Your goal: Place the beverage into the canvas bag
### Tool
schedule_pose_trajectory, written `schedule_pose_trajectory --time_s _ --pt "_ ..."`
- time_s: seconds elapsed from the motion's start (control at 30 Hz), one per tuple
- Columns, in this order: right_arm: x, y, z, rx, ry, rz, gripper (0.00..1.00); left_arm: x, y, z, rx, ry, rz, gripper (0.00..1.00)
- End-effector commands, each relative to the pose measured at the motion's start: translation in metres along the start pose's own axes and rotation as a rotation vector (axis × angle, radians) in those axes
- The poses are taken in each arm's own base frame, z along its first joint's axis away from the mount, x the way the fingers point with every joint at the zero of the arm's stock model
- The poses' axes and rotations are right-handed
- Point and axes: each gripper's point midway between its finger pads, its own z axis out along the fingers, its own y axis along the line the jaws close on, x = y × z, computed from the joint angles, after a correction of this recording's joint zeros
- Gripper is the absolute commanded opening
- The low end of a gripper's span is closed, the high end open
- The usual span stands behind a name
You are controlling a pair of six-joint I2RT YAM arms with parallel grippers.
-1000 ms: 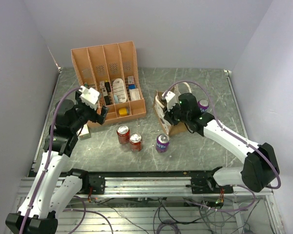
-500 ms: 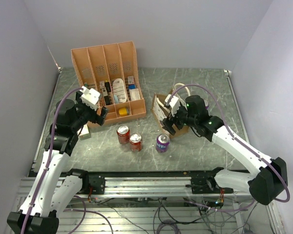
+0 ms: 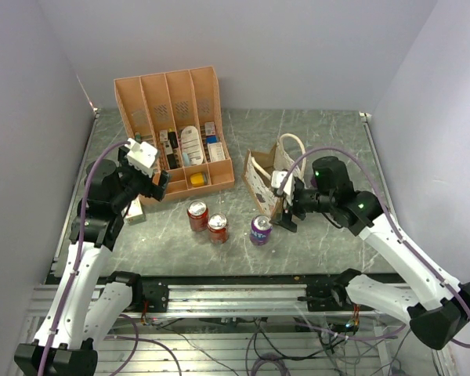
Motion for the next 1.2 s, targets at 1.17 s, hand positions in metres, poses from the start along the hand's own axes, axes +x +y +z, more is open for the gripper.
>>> schedule_pose_trajectory --time_s 1.17 --pt "0.082 0.047 0.084 -0.227 0.276 -0.074 0.58 0.000 -0.006 -0.002 0.039 -0.027 0.024 0.95"
